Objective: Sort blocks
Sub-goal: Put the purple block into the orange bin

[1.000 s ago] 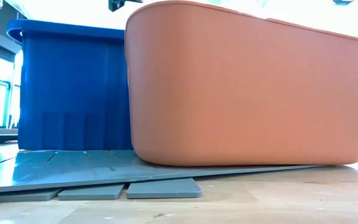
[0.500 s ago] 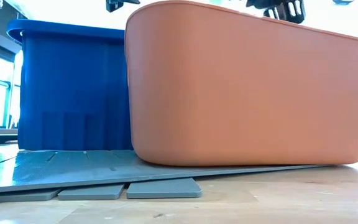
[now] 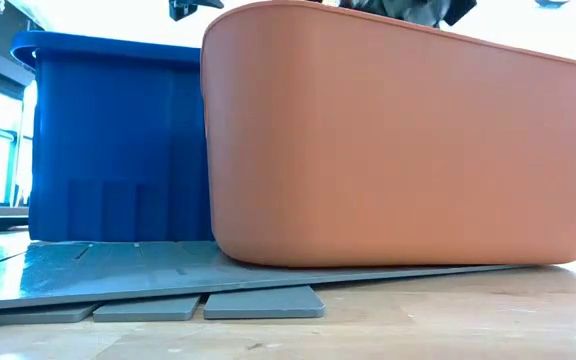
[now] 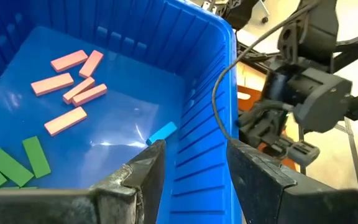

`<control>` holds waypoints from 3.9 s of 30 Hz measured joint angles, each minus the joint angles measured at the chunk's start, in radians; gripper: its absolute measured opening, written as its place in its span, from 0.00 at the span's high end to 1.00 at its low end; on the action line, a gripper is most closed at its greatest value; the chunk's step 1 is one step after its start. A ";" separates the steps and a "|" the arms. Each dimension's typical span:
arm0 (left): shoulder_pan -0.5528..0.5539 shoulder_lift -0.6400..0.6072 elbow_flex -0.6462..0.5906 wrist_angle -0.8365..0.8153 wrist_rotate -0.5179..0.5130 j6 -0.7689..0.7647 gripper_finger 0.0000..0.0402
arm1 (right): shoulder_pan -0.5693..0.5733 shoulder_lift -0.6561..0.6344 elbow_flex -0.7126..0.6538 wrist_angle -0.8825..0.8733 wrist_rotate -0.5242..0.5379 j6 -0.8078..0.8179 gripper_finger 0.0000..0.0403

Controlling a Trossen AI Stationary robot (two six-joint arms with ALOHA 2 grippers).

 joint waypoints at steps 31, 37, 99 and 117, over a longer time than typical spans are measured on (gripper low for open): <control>0.002 0.008 -0.055 -0.061 -0.111 0.000 0.59 | -0.005 -0.226 0.000 -0.201 -0.065 -0.085 0.52; 0.002 0.028 -0.175 -0.051 -0.112 -0.053 0.59 | -0.023 -0.415 0.005 -0.202 0.062 0.008 0.52; 0.012 0.248 -0.102 0.428 -0.010 -0.157 0.78 | -0.320 -0.595 0.141 -0.154 0.206 -0.377 0.52; 0.095 -0.039 -0.103 0.781 0.205 -0.345 0.78 | -0.467 -0.222 0.375 0.331 -0.016 -0.460 0.34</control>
